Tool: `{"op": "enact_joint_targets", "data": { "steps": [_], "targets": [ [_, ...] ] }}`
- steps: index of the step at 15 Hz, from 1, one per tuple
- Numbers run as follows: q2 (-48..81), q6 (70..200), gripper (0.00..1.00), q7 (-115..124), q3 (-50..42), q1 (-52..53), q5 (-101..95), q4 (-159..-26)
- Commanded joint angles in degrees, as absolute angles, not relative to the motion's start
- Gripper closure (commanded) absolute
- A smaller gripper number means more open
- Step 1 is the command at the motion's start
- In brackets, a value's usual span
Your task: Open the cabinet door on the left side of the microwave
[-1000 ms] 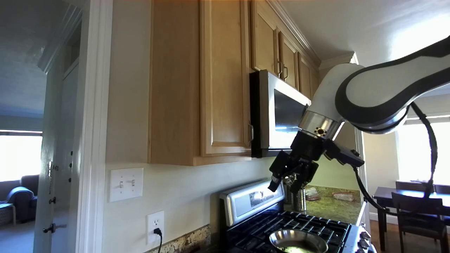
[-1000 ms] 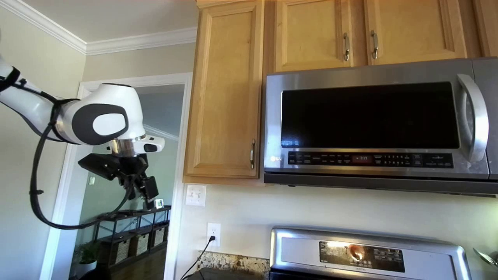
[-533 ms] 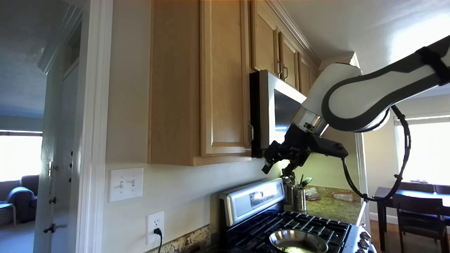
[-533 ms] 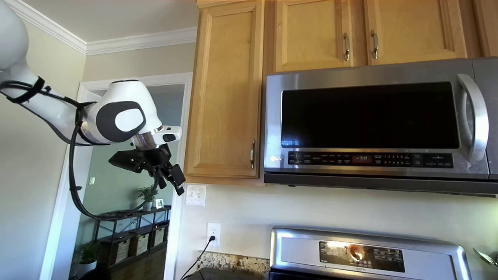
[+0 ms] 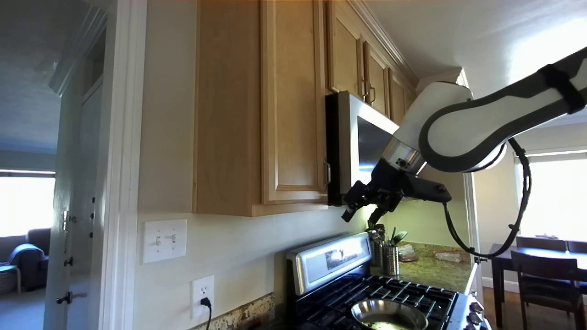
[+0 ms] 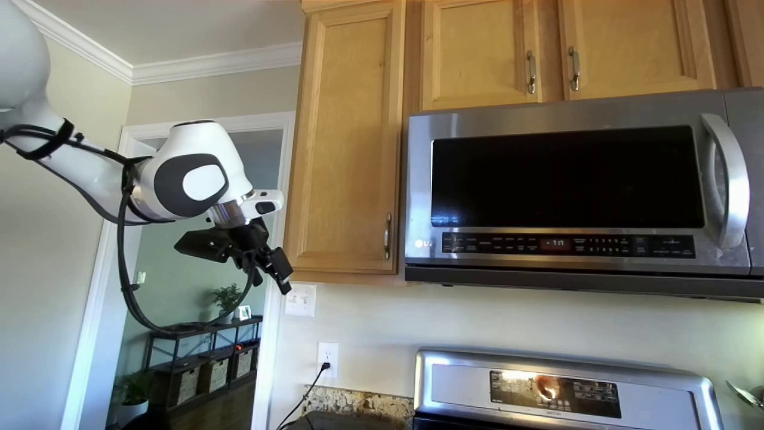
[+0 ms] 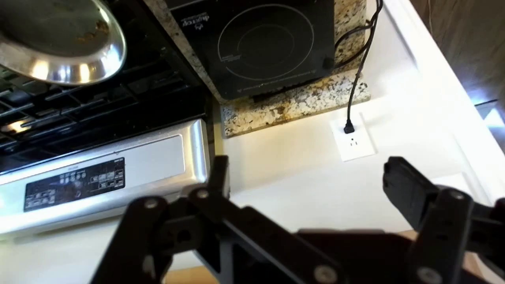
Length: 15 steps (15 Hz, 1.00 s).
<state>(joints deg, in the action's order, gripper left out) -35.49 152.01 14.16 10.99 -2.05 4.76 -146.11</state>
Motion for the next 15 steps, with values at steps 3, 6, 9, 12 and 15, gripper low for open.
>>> {"op": "enact_joint_targets", "data": {
  "steps": [3,6,9,12,15],
  "targets": [
    [-31.56,158.45,0.00,13.38,9.57,-6.98,-2.59,-140.14],
    [-30.05,163.50,0.00,14.04,10.07,-9.20,-5.12,-137.91],
    [-25.28,170.67,0.00,14.25,11.09,-10.74,-6.53,-135.04],
    [-27.08,169.80,0.00,13.80,10.80,-10.16,-5.23,-136.38],
    [-24.66,170.88,0.00,13.80,11.23,-10.81,-5.26,-134.99]
  ]
}}
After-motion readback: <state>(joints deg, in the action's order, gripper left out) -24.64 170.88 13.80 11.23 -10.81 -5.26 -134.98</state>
